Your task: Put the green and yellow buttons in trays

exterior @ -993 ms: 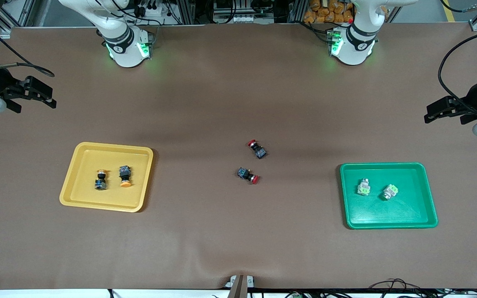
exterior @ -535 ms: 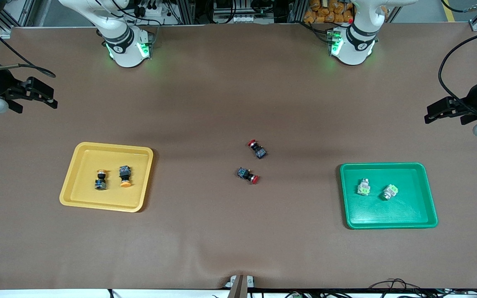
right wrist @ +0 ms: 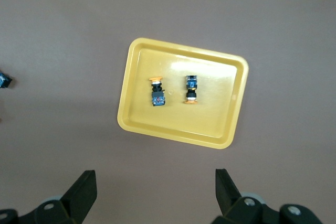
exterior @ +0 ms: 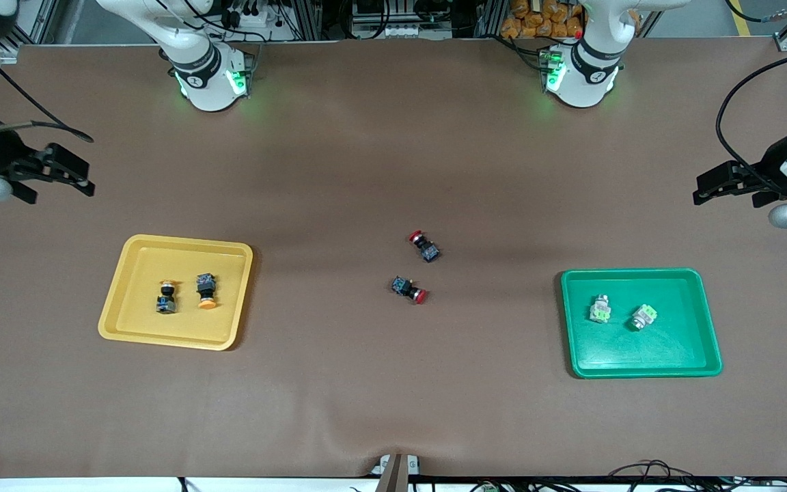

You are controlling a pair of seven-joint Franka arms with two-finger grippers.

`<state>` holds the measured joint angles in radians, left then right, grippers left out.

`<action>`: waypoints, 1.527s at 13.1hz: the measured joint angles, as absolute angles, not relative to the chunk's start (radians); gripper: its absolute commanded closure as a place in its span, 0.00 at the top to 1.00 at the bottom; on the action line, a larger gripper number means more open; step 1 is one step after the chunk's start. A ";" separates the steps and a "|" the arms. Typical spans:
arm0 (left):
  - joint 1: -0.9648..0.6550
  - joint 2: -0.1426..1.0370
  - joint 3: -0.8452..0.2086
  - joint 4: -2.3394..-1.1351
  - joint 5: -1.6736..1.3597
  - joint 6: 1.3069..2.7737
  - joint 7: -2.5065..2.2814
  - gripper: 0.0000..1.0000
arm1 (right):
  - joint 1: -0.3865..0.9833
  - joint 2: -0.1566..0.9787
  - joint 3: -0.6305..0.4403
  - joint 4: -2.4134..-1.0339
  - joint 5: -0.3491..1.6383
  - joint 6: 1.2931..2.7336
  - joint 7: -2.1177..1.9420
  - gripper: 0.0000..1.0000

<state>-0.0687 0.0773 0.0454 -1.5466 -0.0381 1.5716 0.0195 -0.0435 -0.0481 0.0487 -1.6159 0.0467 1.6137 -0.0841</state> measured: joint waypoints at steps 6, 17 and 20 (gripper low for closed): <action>-0.069 0.083 0.045 -1.547 -0.038 1.572 0.019 1.00 | -0.026 -0.030 0.049 -1.462 0.028 1.479 0.016 1.00; -0.069 0.085 0.045 -1.547 -0.038 1.572 0.019 1.00 | -0.026 0.008 0.048 -1.462 0.028 1.482 0.032 1.00; -0.070 0.085 0.044 -1.547 -0.041 1.572 0.019 1.00 | -0.018 0.008 0.049 -1.462 0.028 1.481 0.032 1.00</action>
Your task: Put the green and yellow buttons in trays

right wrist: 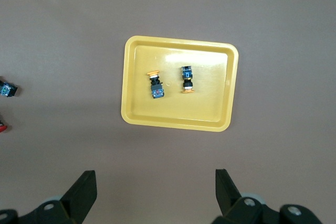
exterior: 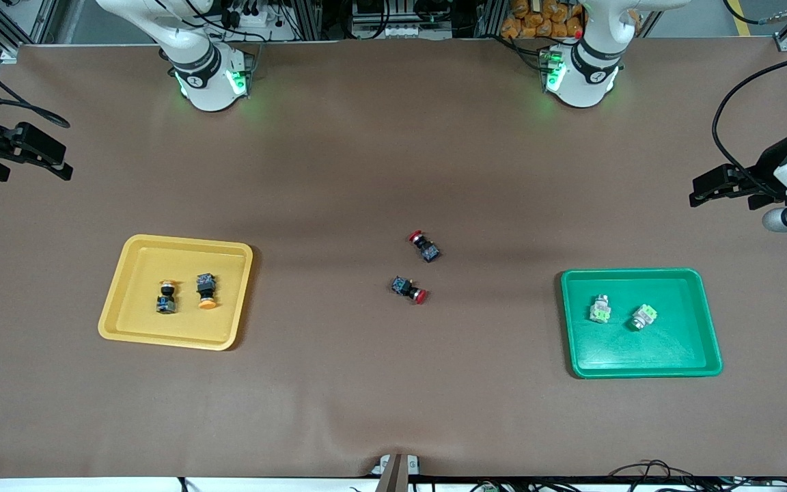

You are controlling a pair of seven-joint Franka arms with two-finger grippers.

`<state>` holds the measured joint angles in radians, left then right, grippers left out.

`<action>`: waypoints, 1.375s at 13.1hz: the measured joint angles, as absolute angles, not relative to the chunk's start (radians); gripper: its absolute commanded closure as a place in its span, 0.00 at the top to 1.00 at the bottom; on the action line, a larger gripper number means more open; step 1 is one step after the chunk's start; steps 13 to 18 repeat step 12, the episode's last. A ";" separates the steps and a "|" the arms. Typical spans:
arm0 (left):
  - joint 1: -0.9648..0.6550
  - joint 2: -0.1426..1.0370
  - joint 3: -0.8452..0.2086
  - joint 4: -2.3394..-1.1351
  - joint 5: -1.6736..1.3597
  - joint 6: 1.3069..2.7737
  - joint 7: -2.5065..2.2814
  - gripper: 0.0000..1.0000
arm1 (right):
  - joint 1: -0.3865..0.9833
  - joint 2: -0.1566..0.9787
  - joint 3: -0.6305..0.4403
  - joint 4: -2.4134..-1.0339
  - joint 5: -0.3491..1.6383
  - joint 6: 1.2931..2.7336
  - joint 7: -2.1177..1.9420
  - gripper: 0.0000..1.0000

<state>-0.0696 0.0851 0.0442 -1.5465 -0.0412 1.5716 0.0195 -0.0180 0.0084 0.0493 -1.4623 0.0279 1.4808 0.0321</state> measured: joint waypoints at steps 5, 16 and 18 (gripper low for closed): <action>-0.069 0.085 0.045 -1.547 -0.064 1.572 0.019 1.00 | -0.009 0.008 0.049 -1.462 0.028 1.481 0.034 1.00; -0.055 0.085 0.053 -1.543 -0.055 1.575 0.019 1.00 | -0.018 0.008 0.035 -1.462 0.028 1.472 0.035 1.00; -0.055 0.085 0.053 -1.543 -0.055 1.575 0.019 1.00 | -0.018 0.008 0.035 -1.462 0.028 1.472 0.035 1.00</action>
